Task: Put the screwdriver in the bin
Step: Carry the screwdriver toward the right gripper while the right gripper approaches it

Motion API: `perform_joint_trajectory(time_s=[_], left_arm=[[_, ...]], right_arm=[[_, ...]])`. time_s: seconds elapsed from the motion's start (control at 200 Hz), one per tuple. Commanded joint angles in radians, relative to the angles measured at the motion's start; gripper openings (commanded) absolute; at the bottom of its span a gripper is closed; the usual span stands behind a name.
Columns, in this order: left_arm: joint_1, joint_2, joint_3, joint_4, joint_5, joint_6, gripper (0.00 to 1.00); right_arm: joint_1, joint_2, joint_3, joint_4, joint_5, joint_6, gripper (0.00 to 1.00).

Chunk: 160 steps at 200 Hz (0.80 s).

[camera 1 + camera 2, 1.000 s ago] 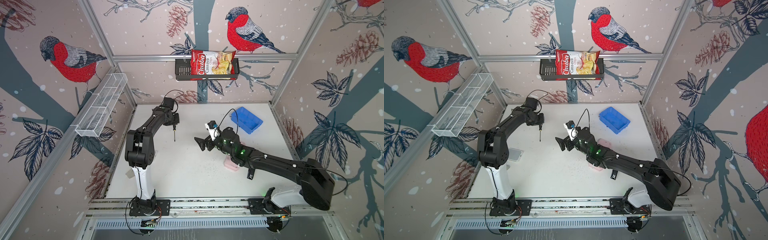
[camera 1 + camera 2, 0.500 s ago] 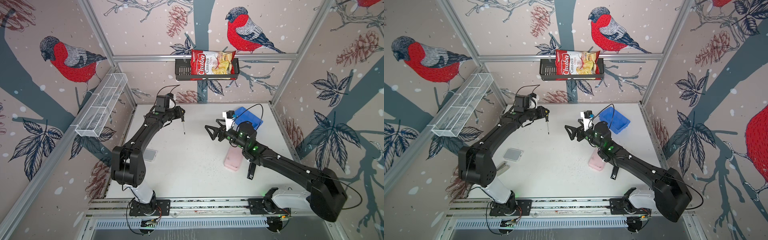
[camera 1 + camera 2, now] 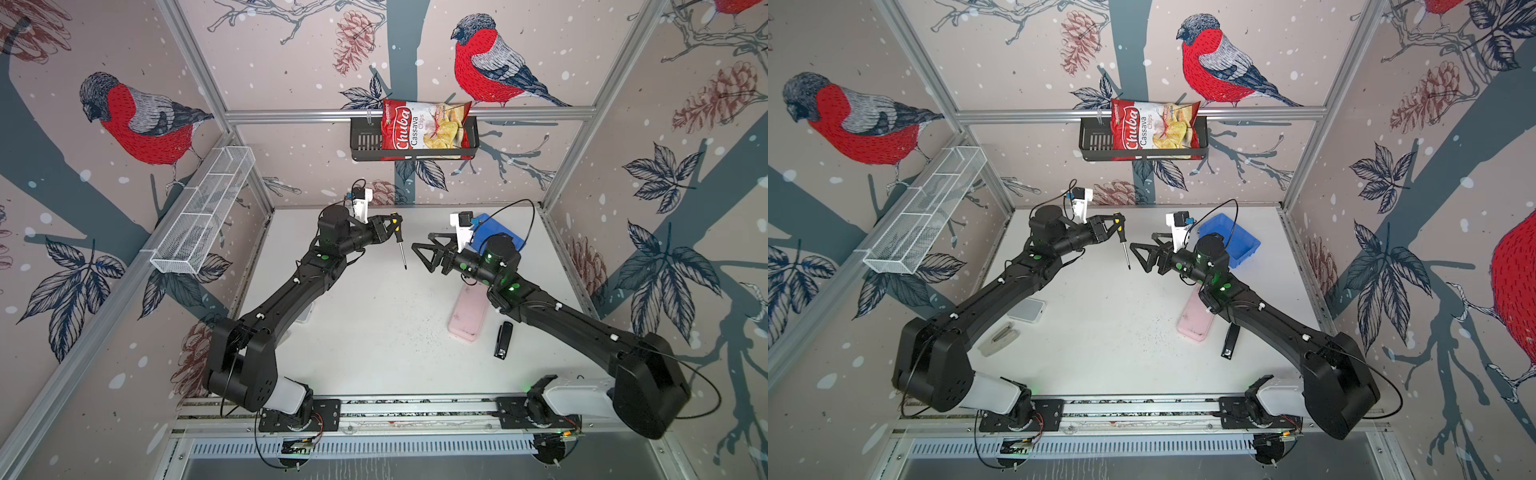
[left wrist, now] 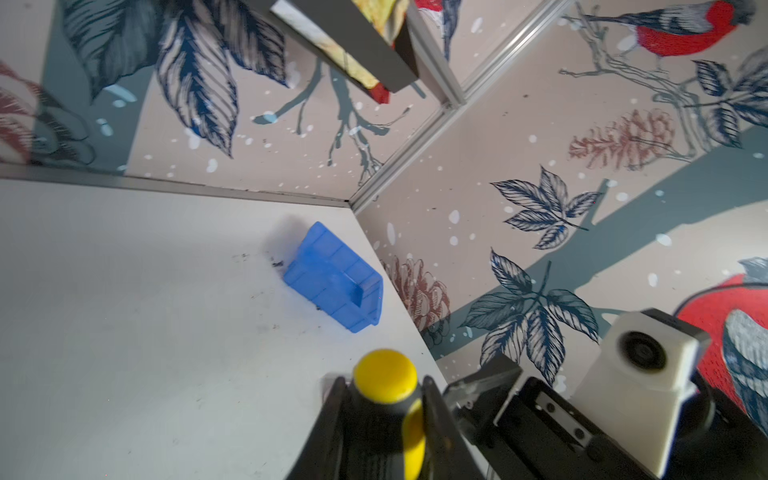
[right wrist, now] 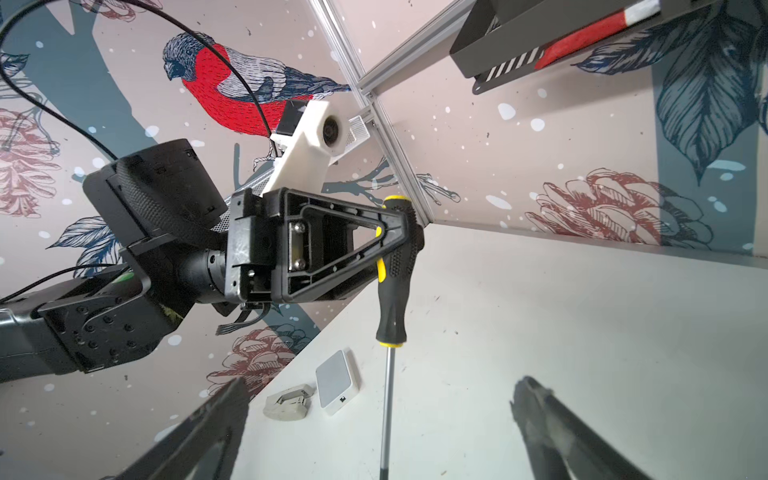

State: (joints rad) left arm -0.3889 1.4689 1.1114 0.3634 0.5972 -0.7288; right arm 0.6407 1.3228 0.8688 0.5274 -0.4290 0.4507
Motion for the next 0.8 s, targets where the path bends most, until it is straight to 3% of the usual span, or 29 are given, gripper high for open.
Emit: perform_joint_trajectory(time_s=[0.0,0.155,0.505,0.795], left_arm=[[-0.021,0.000,-0.010,0.158,0.040,-0.049,0.00],[-0.045,0.011,-0.007,0.230,0.039,-0.077,0.00],[-0.052,0.022,0.002,0.251,0.046,-0.084,0.00],[-0.053,0.025,-0.001,0.262,0.051,-0.093,0.00]], right_arm=[[-0.001,0.031,0.024,0.018,-0.072,0.002,1.00],[-0.001,0.065,0.049,0.041,-0.079,0.024,0.93],[-0.004,0.101,0.070,0.055,-0.108,0.081,0.54],[-0.007,0.119,0.081,0.089,-0.109,0.106,0.36]])
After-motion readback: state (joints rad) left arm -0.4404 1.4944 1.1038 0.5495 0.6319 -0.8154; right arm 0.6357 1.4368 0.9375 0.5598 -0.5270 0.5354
